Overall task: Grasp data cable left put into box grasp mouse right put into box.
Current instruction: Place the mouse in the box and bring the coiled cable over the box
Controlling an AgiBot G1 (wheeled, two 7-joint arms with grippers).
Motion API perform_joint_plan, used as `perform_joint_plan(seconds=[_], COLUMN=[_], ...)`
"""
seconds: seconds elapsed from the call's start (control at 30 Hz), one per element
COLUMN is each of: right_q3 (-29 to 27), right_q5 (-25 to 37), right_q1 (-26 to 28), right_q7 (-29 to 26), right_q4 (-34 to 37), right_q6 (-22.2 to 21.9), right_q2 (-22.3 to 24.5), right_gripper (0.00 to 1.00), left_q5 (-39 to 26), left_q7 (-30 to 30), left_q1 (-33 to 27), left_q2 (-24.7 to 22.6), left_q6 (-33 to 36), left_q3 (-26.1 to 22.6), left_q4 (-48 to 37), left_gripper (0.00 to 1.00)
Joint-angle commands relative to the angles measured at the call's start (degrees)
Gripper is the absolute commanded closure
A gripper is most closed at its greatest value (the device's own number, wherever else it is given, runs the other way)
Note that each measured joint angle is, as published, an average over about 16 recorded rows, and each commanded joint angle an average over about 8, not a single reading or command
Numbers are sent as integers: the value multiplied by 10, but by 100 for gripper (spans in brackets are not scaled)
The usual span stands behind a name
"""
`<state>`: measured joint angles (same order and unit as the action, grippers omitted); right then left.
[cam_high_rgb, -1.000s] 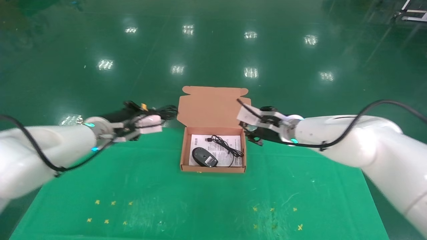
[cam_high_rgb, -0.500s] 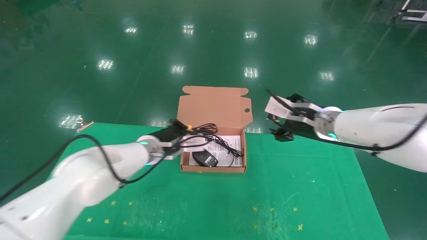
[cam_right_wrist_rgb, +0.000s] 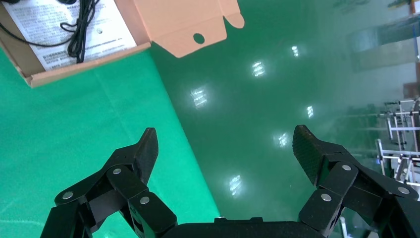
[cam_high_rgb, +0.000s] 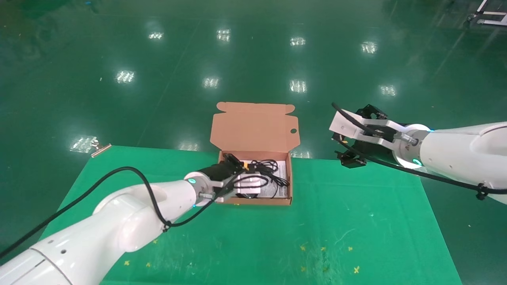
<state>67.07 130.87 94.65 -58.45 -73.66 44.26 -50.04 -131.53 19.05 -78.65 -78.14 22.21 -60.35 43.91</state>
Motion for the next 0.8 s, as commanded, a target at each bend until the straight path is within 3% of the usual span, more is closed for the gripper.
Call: perform_joint_plan(seconds=[0.03,0.17,0.43,0.8], right_q3=[-1,-4,-6,-6], right_q5=[8,13,16,14], right_q1=[-1,0,1,1], right_q7=[-10,-18,-20,-19], right_q4=[-13,-24,-31,-27], right_q6=[7,12,14,12], right_q2=[6,14,22,19], right_gripper=[0,0,0,0], left_q5=[16,48,86,80], left_q7=[-4,-8,-15,-13], left_q1=[-1,-5,-11,-11], left_q2=[-1,-2,-2,3], left_q6=[-7,-21,-31,-29], left_q3=[-17,-55,-95,-89], left_q4=[-3,-4,3,8], left_gripper=[100,100,1,0])
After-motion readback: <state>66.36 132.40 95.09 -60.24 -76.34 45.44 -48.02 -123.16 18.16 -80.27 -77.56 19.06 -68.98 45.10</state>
